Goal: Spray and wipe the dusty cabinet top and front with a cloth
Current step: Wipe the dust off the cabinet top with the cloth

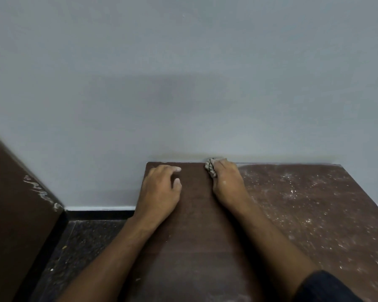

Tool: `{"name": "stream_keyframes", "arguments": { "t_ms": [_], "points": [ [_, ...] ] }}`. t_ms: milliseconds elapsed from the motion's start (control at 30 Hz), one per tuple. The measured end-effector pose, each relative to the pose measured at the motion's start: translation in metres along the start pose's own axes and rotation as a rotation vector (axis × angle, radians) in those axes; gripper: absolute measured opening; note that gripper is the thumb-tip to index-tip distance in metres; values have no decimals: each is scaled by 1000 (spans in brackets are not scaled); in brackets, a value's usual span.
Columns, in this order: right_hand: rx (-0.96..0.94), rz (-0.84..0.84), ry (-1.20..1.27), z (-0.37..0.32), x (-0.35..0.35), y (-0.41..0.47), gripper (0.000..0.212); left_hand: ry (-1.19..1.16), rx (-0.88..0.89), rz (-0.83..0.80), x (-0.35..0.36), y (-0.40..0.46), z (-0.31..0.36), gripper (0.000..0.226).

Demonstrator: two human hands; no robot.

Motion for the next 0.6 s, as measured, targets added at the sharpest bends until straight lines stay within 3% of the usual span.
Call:
{"name": "stream_keyframes", "arguments": {
  "t_ms": [167, 267, 333, 400, 500, 600],
  "points": [
    [-286, -33, 215, -94, -10, -62, 19, -105, -213, 129, -23, -17, -52, 27],
    [-511, -134, 351, -152, -4, -136, 43, -135, -213, 196, -29, -29, -55, 28],
    [-606, -201, 355, -154, 0, -152, 37, -173, -227, 234, -34, -31, -56, 28],
    [-563, -226, 370, -136, -2, -129, 29, -210, -251, 208, -33, -32, -57, 27],
    [-320, -128, 265, -100, 2, -68, 31, -238, -287, 185, -34, -32, -59, 28],
    [-246, -166, 232, -115, 18, -60, 33, -268, -332, 203, -36, -31, -61, 30]
  ]
}}
Point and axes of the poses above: each hand's wrist, its own y-axis towards the middle knuckle, its own x-axis out of the palm, z = x × y, the point moved 8 cm from there along y, towards the middle knuckle
